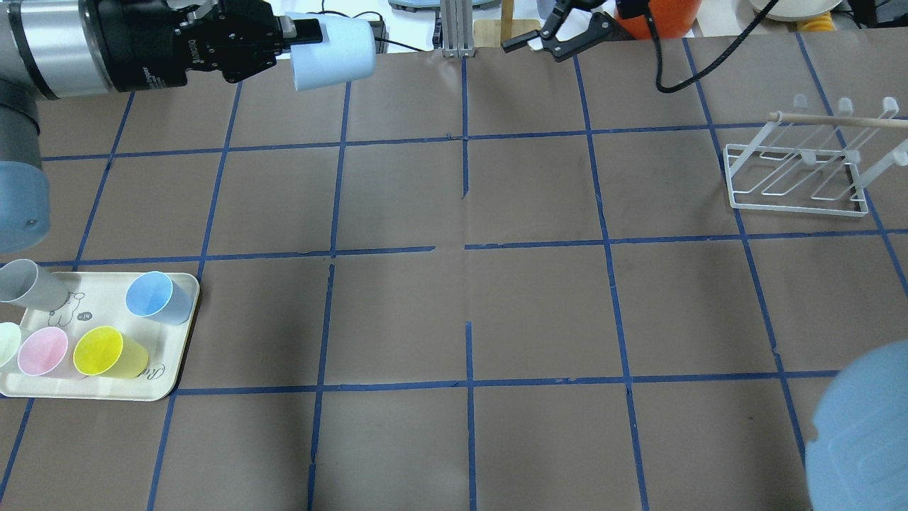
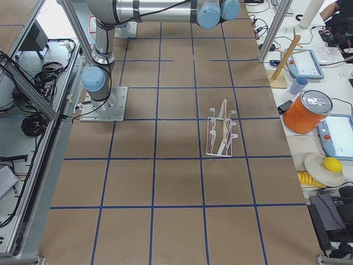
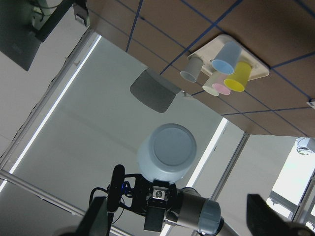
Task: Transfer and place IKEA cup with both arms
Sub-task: 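Open the right gripper and pull it away while the left gripper holds the cup, then lower the cup onto the white tray with the left gripper while the right arm retreats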
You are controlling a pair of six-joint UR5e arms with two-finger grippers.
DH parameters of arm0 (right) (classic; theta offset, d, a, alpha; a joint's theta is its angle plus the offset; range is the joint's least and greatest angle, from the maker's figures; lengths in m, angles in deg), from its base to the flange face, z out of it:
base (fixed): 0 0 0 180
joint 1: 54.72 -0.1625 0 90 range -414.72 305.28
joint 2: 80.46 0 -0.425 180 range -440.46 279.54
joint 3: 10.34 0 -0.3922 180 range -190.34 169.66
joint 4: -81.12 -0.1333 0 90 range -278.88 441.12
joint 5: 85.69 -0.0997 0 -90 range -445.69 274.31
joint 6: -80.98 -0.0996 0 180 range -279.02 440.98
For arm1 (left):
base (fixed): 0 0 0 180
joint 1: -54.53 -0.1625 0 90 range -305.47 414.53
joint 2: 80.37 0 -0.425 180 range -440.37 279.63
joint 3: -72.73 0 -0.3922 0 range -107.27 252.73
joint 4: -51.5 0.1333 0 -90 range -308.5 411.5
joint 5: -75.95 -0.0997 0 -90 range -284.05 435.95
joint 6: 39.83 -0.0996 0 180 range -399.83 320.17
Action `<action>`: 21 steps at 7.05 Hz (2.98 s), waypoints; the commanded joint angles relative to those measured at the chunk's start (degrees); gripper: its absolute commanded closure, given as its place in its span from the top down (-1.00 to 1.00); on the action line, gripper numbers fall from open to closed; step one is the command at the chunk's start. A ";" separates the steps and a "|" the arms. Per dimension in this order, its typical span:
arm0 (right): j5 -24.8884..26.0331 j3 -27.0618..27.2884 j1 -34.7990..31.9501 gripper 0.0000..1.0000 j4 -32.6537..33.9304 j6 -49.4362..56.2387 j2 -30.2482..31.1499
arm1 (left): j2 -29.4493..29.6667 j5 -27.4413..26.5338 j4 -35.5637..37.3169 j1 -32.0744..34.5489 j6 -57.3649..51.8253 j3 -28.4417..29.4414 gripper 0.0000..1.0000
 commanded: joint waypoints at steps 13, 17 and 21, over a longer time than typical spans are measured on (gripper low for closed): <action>64.07 28.02 -5.27 1.00 33.87 11.99 24.28 | 12.79 -65.62 -3.11 -26.51 -45.85 -4.61 -1.00; 59.29 29.71 -5.36 1.00 33.96 12.78 25.60 | 13.41 -65.19 -2.67 -25.55 -44.97 -6.19 -1.00; 62.28 28.91 -5.27 1.00 33.87 12.78 25.87 | 14.38 -65.19 -2.67 -24.31 -42.87 -6.37 0.51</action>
